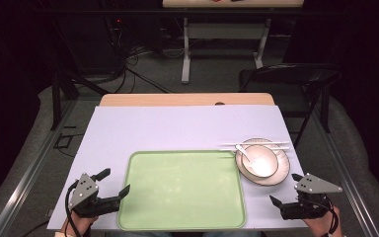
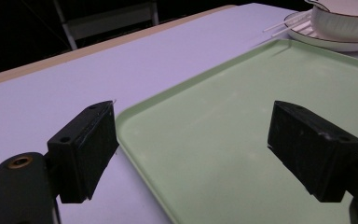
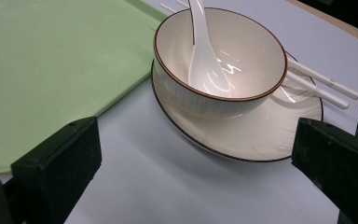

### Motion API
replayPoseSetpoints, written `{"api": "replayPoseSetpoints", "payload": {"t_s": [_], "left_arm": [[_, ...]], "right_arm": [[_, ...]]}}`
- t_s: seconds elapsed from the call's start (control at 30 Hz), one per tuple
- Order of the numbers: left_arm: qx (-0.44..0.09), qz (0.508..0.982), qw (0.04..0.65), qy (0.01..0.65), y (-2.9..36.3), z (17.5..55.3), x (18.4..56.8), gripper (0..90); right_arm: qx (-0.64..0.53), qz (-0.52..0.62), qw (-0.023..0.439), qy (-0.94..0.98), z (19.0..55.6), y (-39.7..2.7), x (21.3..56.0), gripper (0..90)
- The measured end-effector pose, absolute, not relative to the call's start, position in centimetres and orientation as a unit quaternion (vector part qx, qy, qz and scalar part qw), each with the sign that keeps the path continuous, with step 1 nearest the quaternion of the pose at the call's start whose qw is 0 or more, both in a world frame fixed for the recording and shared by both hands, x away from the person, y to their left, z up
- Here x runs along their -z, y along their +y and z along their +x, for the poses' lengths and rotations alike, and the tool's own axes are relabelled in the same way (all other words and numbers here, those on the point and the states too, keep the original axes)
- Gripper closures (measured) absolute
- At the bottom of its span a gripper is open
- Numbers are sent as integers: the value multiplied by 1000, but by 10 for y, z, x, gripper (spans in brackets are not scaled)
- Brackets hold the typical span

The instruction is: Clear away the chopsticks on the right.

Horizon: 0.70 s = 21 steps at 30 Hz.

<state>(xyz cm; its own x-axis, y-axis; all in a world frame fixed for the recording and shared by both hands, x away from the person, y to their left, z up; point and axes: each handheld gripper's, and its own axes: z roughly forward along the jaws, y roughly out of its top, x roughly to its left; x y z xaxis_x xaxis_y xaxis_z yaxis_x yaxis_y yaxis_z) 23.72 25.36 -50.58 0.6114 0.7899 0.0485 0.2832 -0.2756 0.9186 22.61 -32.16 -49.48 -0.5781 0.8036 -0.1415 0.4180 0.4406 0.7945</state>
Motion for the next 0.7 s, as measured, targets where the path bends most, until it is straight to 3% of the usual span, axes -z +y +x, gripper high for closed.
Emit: {"api": "replayPoseSetpoints", "payload": {"t_s": [0.7], "left_arm": [[-260, 752, 488, 359, 255, 237, 506, 156]], "right_arm": [[-345, 380, 253, 820, 235, -328, 488, 0]]}}
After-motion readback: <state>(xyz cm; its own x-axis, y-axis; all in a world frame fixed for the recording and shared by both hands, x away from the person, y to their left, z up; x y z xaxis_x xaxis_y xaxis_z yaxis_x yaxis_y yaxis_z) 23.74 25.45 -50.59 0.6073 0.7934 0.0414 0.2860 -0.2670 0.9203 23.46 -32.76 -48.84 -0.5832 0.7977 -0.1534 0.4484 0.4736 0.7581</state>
